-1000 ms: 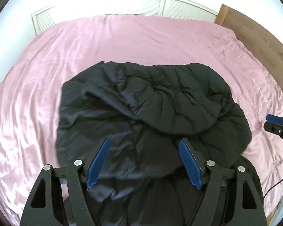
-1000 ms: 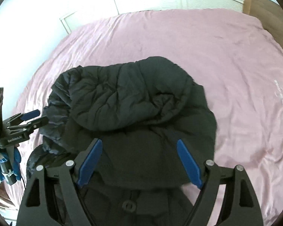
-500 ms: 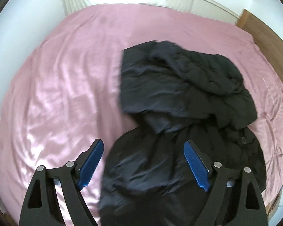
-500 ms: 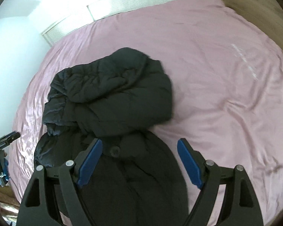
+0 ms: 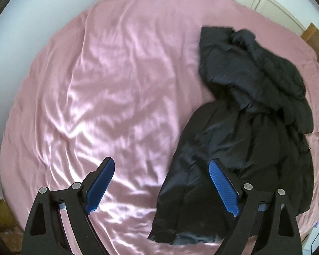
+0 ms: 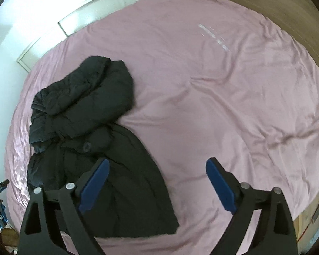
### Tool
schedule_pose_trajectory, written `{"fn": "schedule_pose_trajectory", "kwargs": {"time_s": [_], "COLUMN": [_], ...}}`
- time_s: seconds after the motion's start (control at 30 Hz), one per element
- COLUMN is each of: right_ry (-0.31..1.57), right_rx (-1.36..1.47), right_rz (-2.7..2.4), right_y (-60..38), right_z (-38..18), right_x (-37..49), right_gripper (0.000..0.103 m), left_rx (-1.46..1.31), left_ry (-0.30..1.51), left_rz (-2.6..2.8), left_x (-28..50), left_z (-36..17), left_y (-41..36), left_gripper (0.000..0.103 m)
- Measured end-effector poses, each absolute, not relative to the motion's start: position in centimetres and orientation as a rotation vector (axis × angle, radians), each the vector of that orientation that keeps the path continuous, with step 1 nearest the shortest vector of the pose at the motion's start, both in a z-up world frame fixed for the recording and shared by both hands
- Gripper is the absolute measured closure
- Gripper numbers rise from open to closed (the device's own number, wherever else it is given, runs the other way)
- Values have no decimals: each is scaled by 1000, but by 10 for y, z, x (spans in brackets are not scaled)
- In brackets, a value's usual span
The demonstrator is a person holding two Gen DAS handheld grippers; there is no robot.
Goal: Fold large clothes
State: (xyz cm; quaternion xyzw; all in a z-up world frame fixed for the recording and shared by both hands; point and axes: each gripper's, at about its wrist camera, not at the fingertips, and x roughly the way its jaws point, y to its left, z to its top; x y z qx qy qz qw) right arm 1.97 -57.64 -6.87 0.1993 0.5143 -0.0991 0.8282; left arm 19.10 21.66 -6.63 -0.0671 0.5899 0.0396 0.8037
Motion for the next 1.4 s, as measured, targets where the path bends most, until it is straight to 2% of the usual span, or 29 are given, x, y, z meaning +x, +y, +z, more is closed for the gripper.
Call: {"fn": "schedule_pose_trajectory", "kwargs": {"time_s": [0.6, 0.9, 1.3, 1.4], "right_ry": [1277, 1348, 1441, 1460], "right_rx": [667, 758, 857, 860], "right_rz": [-139, -37, 134, 155], "right_y": [-572, -570, -536, -527], "right_z": [-196, -242, -283, -286], "right_x": [-21, -11, 0, 2], "right_gripper": [1, 0, 0, 0], "left_rx": [-424, -566, -551, -565], "left_ry": [1547, 1608, 1653, 1656], "left_rz": [-5, -71, -73, -69], "left_x": [140, 128, 123, 123], "left_z": [-201, -230, -238, -240], "left_y": [219, 209, 184, 180], "left_gripper": [12, 12, 12, 15]}}
